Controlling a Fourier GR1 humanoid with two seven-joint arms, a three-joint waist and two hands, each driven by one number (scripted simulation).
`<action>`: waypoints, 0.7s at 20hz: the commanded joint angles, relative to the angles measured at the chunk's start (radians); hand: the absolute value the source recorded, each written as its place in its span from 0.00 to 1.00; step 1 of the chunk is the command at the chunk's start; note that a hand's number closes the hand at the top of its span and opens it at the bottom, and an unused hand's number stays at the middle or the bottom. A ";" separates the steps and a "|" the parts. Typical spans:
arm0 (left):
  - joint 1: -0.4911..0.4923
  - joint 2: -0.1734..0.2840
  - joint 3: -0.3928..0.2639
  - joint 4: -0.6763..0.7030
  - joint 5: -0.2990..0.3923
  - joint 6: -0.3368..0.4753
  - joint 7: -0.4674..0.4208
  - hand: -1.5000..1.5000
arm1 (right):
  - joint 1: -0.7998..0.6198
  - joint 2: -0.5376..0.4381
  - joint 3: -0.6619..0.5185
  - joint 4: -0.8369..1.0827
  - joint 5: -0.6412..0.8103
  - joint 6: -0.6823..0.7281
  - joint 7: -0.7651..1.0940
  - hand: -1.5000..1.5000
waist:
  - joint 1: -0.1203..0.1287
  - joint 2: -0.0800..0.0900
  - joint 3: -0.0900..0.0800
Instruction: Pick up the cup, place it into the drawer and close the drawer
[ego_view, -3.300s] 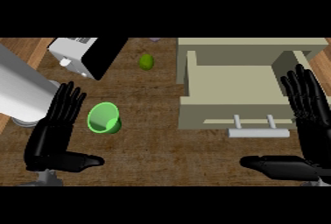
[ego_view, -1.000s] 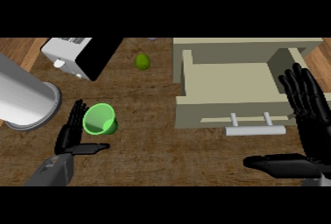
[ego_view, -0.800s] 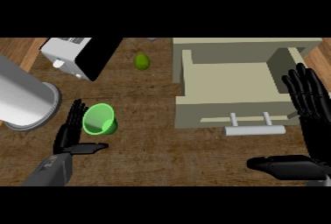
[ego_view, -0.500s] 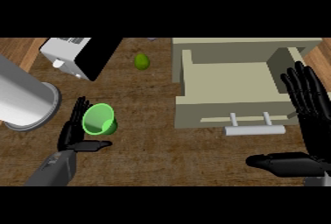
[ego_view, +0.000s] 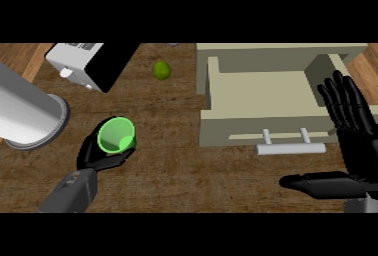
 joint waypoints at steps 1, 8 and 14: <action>-0.007 -0.015 -0.007 -0.013 0.009 -0.186 -0.074 1.00 | -0.034 -0.005 -0.011 0.008 -0.003 -0.008 0.016 0.00 | 0.008 -0.003 0.001; 0.003 -0.038 0.023 -0.043 0.053 -0.203 -0.109 1.00 | -0.001 -0.012 -0.017 0.036 0.000 0.012 -0.024 0.00 | 0.000 0.001 0.000; 0.088 0.009 0.113 -0.087 0.134 -0.099 -0.172 1.00 | -0.011 -0.013 -0.018 0.008 0.004 0.000 0.009 0.00 | 0.016 -0.005 0.001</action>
